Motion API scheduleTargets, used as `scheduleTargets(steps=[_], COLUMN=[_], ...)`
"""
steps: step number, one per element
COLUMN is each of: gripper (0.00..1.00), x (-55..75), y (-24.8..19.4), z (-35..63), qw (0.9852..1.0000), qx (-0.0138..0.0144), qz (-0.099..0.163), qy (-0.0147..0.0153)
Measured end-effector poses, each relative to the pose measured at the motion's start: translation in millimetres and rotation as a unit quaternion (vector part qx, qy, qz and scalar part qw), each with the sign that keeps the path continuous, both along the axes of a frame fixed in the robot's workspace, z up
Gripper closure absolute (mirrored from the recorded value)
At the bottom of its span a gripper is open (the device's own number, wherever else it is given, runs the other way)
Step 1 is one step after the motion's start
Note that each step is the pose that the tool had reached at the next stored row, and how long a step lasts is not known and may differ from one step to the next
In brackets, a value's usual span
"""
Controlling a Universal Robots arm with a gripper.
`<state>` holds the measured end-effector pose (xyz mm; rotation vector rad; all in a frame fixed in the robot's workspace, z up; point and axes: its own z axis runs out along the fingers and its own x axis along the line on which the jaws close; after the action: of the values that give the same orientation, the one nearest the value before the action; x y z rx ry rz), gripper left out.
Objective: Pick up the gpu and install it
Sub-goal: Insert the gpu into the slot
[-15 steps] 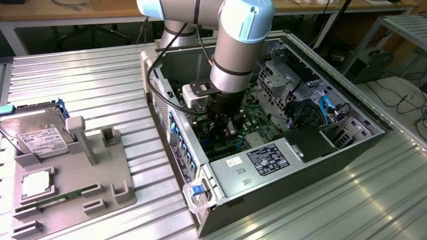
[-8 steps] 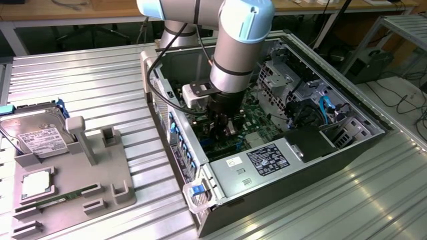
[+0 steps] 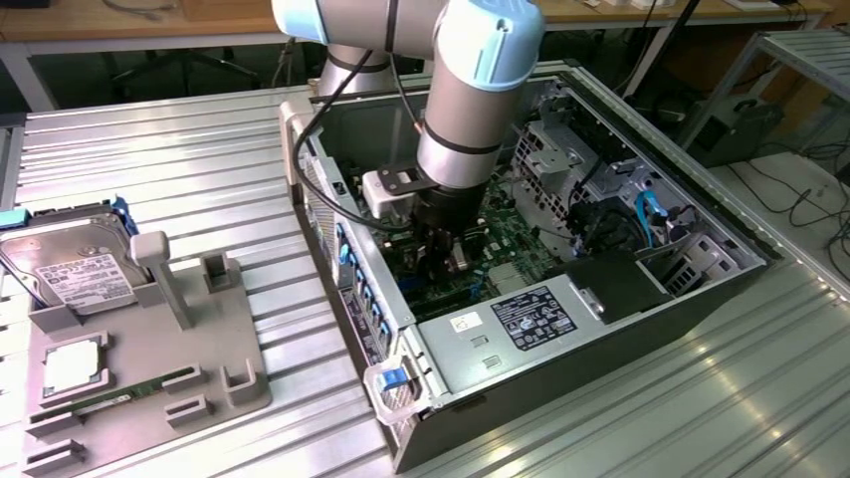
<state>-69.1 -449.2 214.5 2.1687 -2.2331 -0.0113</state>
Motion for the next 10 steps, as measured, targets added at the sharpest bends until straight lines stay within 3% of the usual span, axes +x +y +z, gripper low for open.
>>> scheduleTargets(steps=[7, 10], gripper=[0.71, 0.71], x=[0.0, 0.0], y=[0.2, 0.0], z=[1.3, 2.5], qw=[1.0000, 1.0000], qx=[0.0021, 0.0016], qz=[0.000, 0.000], qy=[-0.0003, 0.0000])
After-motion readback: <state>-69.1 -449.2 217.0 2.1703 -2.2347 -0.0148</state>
